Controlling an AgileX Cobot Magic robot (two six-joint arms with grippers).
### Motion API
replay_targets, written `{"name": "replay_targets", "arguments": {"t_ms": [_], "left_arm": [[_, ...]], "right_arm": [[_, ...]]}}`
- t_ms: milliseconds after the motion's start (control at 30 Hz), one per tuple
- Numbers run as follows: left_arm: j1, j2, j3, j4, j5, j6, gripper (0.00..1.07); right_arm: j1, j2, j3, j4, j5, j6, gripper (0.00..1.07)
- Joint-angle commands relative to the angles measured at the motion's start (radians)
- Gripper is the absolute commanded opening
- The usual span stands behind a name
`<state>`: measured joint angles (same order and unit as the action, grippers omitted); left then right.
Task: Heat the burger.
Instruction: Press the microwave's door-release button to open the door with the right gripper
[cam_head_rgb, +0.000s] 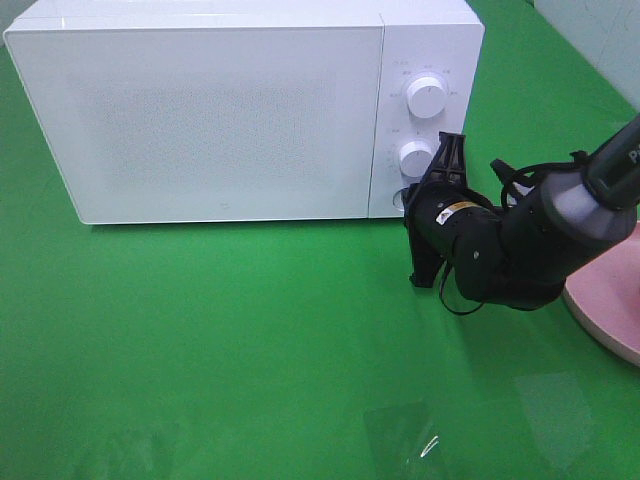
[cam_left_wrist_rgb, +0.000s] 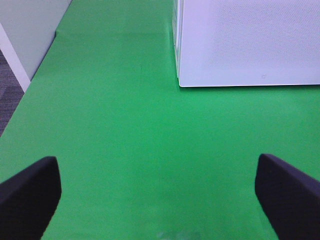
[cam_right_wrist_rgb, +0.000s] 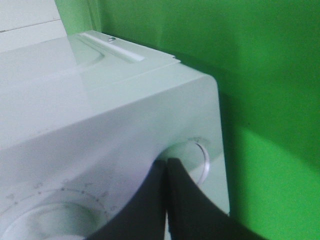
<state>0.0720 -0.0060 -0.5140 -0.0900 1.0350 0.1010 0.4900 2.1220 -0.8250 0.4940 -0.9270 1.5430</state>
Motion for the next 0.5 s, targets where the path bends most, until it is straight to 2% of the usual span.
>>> {"name": "replay_targets", "arguments": {"t_ms": [33,500], "left_arm": [[-0.002,-0.018,0.0,-0.004,-0.006,-0.003,1.0],[-0.002,-0.018,0.0,-0.004,-0.006,-0.003,1.0]], "right_arm": [[-0.035,-0.038,-0.071,0.107,-0.309,-0.015,0.0],[-0.038,0.019,-0.183,0.117,-0.4,-0.059,0.0]]}}
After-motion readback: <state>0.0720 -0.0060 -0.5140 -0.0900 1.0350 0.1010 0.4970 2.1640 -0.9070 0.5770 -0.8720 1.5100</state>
